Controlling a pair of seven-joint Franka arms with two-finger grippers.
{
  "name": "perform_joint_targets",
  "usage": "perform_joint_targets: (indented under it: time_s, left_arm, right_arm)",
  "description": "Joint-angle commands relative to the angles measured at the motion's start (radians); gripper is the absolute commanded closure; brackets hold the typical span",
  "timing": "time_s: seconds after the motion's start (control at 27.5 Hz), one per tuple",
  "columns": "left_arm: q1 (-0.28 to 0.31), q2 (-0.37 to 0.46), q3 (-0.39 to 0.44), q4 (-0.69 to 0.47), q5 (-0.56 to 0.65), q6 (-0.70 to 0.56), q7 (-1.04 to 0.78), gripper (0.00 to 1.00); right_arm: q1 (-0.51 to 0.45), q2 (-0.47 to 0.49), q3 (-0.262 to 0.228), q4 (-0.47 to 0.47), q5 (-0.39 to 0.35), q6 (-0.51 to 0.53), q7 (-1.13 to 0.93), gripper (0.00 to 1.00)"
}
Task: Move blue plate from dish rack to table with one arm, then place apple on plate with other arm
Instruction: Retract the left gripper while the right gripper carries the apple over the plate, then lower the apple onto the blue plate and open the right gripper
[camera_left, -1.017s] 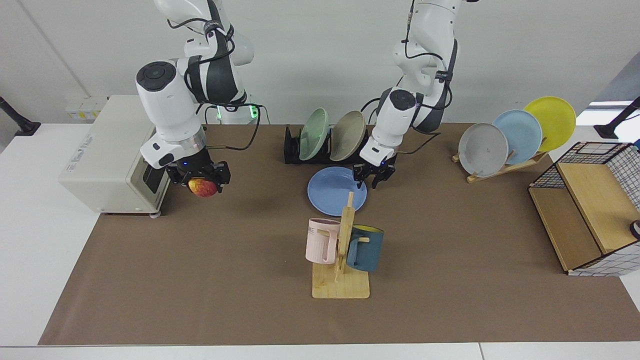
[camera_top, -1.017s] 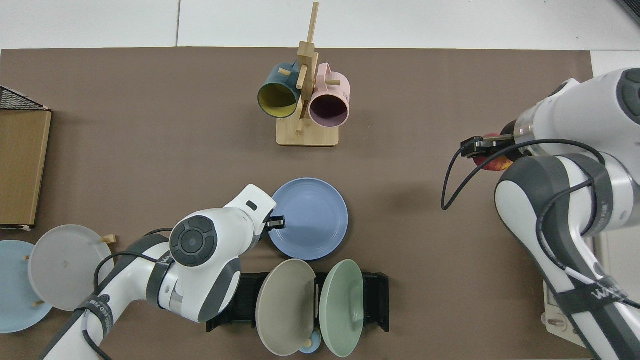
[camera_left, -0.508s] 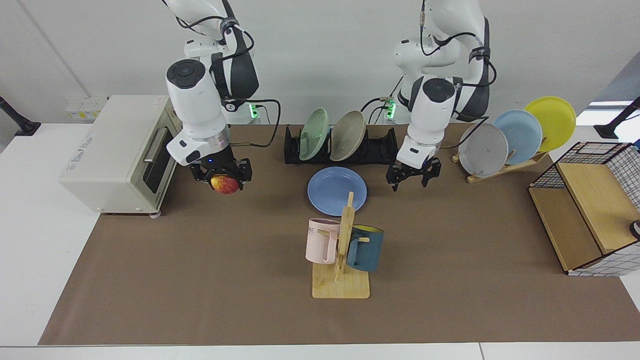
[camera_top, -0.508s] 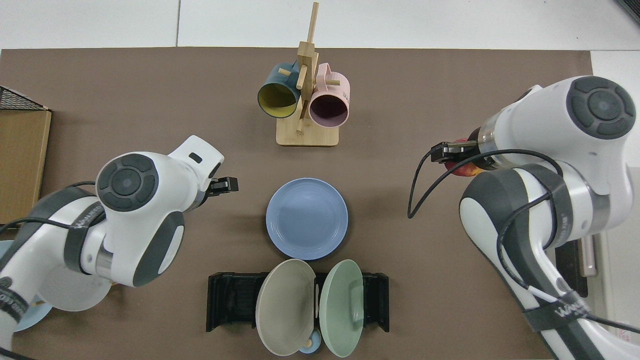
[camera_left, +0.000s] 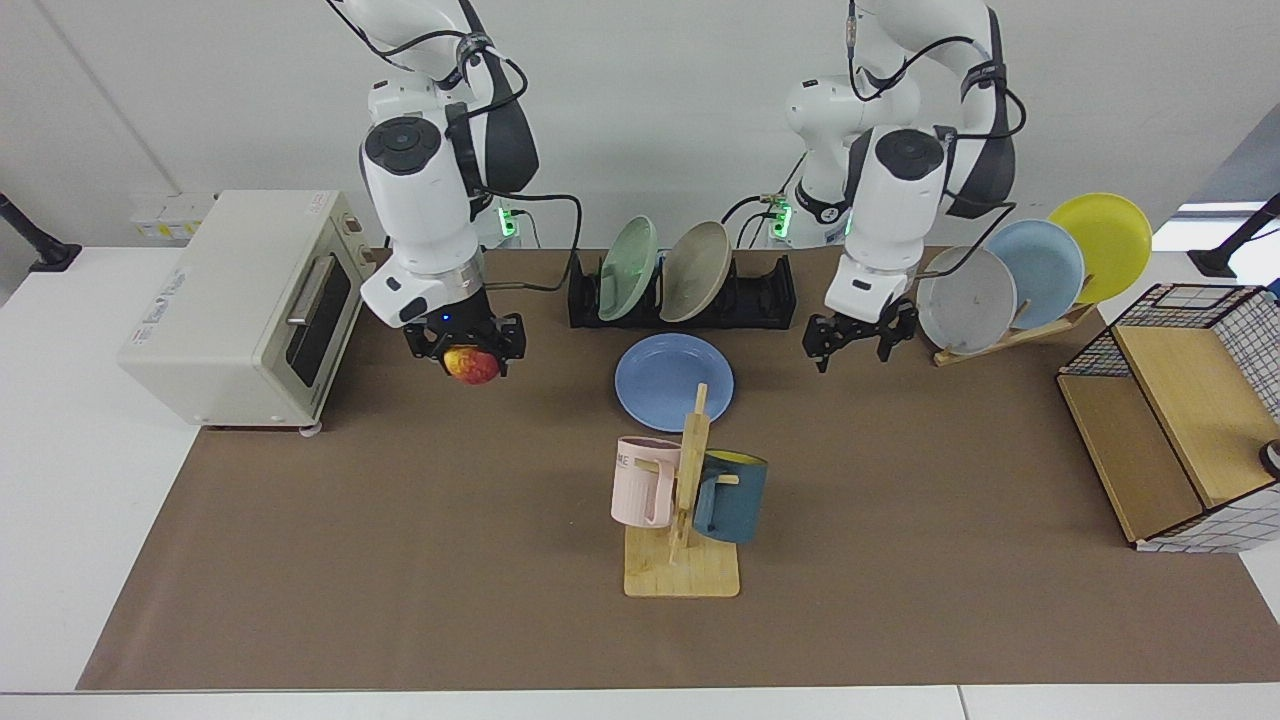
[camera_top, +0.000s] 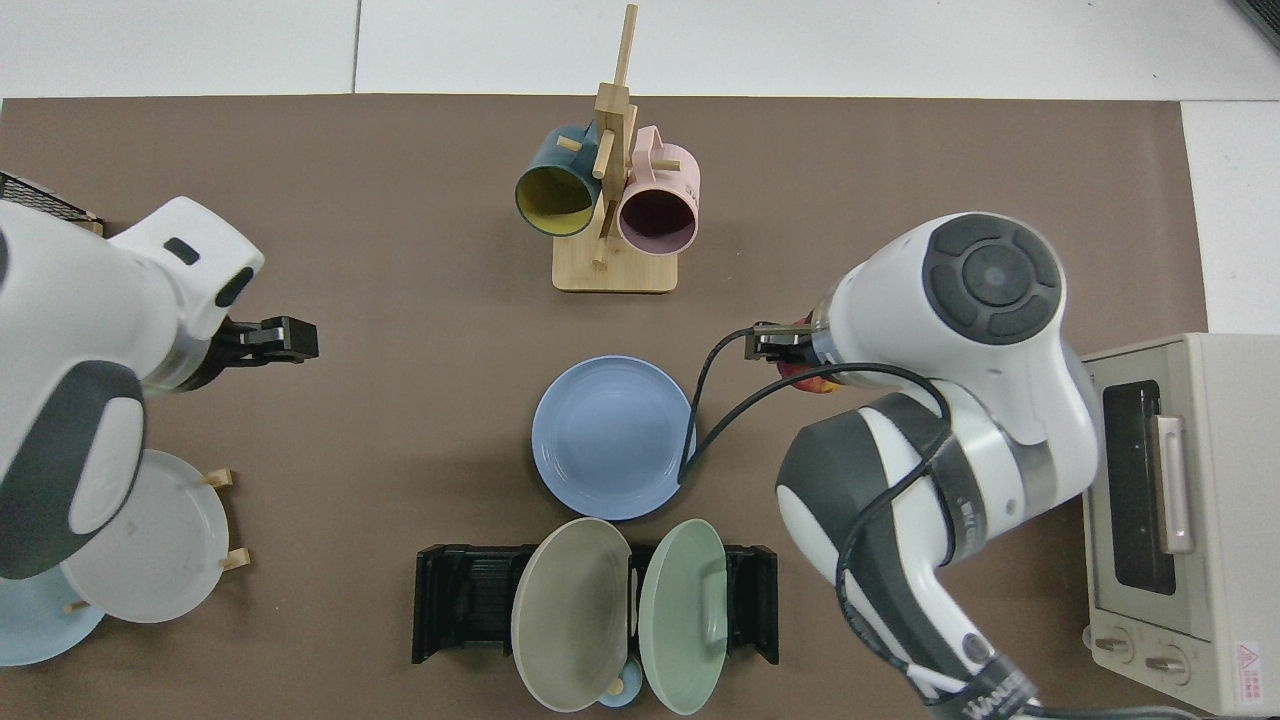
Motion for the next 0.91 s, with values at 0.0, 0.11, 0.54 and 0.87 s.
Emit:
perform_joint_targets:
  time_s: [0.0,0.11,0.54,0.87]
  left_arm:
    - [-0.005,0.005,0.058,0.158,0.001,-0.178,0.101,0.00]
    - [-0.002,0.006,0.106,0.193,-0.007,-0.192,0.139,0.00]
    - [-0.003,-0.040,0.133,0.135,-0.111,-0.165,0.167,0.00]
    - [0.001,-0.050,0.135,0.110,-0.111,-0.165,0.184,0.00]
  right_arm:
    - [0.088,0.035,-0.007,0.013,0.006,0.017,0.156,1.00]
    - [0.116,0.058,-0.005,0.021,0.005,0.028,0.231,1.00]
    - [0.237,0.196,-0.007,0.021,-0.011,0.209,0.426,1.00]
    - [0.239,0.258,-0.005,-0.057,-0.011,0.344,0.441,1.00]
